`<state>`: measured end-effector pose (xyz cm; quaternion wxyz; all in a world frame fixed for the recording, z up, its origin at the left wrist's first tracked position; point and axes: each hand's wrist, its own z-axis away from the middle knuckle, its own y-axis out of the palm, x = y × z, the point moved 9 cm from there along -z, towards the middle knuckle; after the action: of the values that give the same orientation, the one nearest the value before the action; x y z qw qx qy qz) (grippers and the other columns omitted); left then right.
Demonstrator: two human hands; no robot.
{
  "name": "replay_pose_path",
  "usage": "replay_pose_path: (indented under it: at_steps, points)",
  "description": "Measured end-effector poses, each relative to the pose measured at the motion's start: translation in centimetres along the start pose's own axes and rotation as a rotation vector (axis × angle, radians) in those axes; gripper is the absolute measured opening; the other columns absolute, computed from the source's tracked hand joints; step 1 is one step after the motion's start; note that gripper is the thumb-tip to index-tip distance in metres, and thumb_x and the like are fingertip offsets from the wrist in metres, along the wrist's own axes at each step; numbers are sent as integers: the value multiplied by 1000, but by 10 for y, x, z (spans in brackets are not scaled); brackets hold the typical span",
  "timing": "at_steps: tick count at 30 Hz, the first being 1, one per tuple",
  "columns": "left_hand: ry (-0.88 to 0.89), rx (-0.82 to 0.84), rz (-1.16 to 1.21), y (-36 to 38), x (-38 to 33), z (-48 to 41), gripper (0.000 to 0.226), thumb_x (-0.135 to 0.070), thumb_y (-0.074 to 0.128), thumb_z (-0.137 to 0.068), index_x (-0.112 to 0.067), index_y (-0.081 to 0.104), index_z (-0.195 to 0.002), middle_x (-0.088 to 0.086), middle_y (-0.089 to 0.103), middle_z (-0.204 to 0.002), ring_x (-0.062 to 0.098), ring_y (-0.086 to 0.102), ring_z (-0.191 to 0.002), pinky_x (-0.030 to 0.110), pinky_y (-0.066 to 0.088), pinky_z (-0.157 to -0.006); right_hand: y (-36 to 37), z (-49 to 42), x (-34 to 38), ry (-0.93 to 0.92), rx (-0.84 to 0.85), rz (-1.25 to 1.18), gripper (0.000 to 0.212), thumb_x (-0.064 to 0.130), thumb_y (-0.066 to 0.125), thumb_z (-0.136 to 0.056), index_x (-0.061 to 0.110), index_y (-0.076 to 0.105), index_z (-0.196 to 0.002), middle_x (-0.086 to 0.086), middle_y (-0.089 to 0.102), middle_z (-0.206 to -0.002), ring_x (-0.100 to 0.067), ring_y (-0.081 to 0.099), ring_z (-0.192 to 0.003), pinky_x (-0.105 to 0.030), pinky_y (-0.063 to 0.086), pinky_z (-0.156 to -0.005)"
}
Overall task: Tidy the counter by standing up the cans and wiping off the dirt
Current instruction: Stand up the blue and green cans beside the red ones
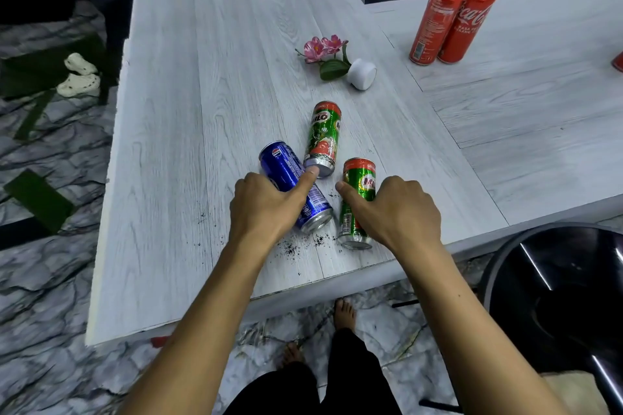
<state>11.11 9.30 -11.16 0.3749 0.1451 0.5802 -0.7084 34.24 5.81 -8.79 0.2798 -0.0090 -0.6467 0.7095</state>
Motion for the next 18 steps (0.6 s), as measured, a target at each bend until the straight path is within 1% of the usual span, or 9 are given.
replay_pose_path:
  at_steps: [1, 3, 4, 6, 9, 11, 14, 16, 18]
  points:
    - [-1, -6, -2, 1, -2, -1, 81, -88, 60, -73, -14, 70, -103, 9, 71, -96, 23, 70, -81, 28, 46, -60, 2, -2, 0, 3, 13, -9, 69, 85, 50, -83, 19, 42, -66, 0, 50, -69, -26, 55, -66, -28, 26, -48]
    - [3, -24, -2, 3, -5, -1, 75, -84, 65, -73, -15, 70, -102, 2, 70, -85, 14, 66, -69, 24, 40, -50, 5, -6, -1, 9, 34, -25, 68, 84, 55, -81, 19, 43, -68, 0, 50, -70, -26, 57, -70, -27, 27, -48]
    - [1, -32, -1, 3, -6, -2, 73, -81, 68, -73, -15, 70, -102, -2, 67, -79, 9, 63, -63, 22, 37, -47, 7, -8, -1, 10, 42, -34, 67, 83, 57, -80, 18, 46, -71, 0, 51, -71, -26, 57, -71, -27, 27, -48]
    - [-13, -42, 6, 3, -6, -2, 69, -78, 70, -75, -15, 70, -103, -8, 61, -73, 3, 58, -59, 20, 35, -45, 9, -11, 0, 6, 49, -60, 65, 80, 61, -80, 15, 54, -80, -2, 56, -76, -26, 59, -73, -26, 27, -48]
    - [-34, -40, 21, 4, -3, -4, 61, -72, 73, -77, -17, 69, -104, -8, 61, -74, 4, 58, -61, 21, 36, -46, 10, -15, 0, 16, 56, -100, 63, 75, 65, -79, 13, 60, -88, -6, 62, -86, -27, 62, -78, -27, 29, -50]
    - [-52, -2, 50, 5, 0, -6, 58, -68, 74, -80, -18, 70, -108, -4, 67, -82, 8, 63, -66, 23, 40, -49, 12, -17, -1, 24, 71, -122, 62, 73, 66, -79, 12, 62, -88, -7, 63, -87, -27, 63, -79, -27, 33, -52]
    - [-78, 45, 109, 6, 6, -7, 53, -63, 76, -81, -18, 70, -110, 0, 72, -91, 14, 69, -75, 25, 46, -55, 11, -16, -2, 20, 85, -141, 58, 71, 65, -79, 13, 64, -85, -6, 64, -83, -25, 64, -76, -28, 39, -56]
    - [-90, 61, 143, 5, 10, -5, 49, -61, 76, -81, -19, 71, -107, -1, 73, -89, 14, 70, -75, 25, 49, -58, 7, -14, -1, 5, 64, -159, 54, 70, 67, -78, 15, 63, -80, -3, 63, -76, -20, 62, -69, -27, 37, -53]
    - [-82, 67, 168, 2, 12, -1, 45, -60, 76, -82, -22, 71, -103, -3, 73, -87, 13, 70, -74, 26, 48, -58, 1, -10, 1, -24, 31, -184, 50, 67, 69, -79, 18, 61, -74, 1, 61, -68, -15, 58, -61, -27, 35, -49]
